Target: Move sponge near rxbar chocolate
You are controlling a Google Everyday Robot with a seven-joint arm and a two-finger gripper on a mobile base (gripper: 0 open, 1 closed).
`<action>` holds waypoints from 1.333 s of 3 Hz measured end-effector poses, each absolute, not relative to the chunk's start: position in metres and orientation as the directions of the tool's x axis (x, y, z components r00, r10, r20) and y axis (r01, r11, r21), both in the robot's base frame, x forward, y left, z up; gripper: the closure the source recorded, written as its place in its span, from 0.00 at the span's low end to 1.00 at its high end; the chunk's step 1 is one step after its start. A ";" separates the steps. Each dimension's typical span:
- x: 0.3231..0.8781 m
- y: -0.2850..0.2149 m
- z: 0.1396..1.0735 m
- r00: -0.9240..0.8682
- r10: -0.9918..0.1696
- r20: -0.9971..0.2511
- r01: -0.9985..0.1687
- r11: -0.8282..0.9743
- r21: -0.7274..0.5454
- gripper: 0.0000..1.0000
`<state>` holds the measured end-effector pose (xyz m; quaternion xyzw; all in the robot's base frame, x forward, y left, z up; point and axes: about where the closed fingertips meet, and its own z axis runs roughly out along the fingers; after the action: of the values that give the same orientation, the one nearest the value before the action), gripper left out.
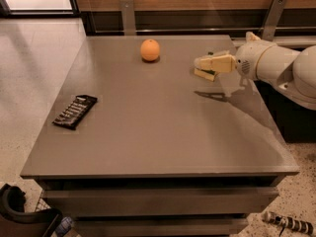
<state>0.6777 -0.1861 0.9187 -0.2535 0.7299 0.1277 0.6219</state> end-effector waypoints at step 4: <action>0.696 -0.192 0.863 -0.164 -0.203 -0.965 -0.518 0.850 -0.091 0.00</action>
Offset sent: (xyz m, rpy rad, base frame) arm 0.0168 0.0021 -0.0523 0.0164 0.0315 -0.0273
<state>0.6963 -0.1918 0.8625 -0.2400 0.7514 0.1312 0.6005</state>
